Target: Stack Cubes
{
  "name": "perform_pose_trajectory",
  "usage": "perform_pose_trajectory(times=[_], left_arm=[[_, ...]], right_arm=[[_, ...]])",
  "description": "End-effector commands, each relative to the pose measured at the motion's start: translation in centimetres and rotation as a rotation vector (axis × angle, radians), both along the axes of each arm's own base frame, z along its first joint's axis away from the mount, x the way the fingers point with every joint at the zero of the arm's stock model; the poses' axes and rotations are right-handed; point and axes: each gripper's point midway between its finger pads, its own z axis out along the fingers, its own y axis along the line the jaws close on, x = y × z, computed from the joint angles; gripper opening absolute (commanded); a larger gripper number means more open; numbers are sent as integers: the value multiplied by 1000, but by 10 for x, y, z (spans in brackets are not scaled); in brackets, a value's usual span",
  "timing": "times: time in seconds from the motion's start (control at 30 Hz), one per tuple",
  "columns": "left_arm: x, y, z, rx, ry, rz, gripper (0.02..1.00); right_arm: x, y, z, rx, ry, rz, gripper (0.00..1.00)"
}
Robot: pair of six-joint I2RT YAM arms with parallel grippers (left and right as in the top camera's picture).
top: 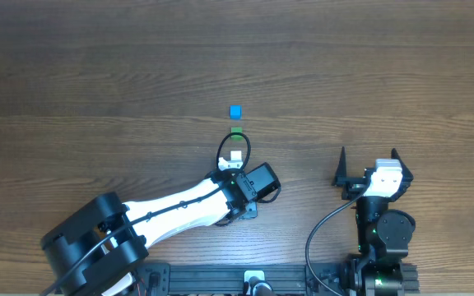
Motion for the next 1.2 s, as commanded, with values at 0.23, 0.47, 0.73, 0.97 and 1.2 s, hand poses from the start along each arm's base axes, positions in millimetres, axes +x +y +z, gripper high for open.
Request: perform_pose_trajectory(times=[0.23,0.47,0.73,0.97,1.2], left_arm=[[-2,2,-8,14,20,-19,380],[-3,2,-8,13,26,-20,294],[-3,1,0,-6,19,-20,207],[11,-3,52,-25,-52,-21,99],[59,-15,129,-70,-158,-27,56]], right_arm=[[0,2,-1,-4,0,10,991],[0,2,-1,-5,0,10,991],[0,2,-1,-4,0,10,991],[0,2,-1,-5,0,10,993],[0,2,-1,-5,0,10,993]])
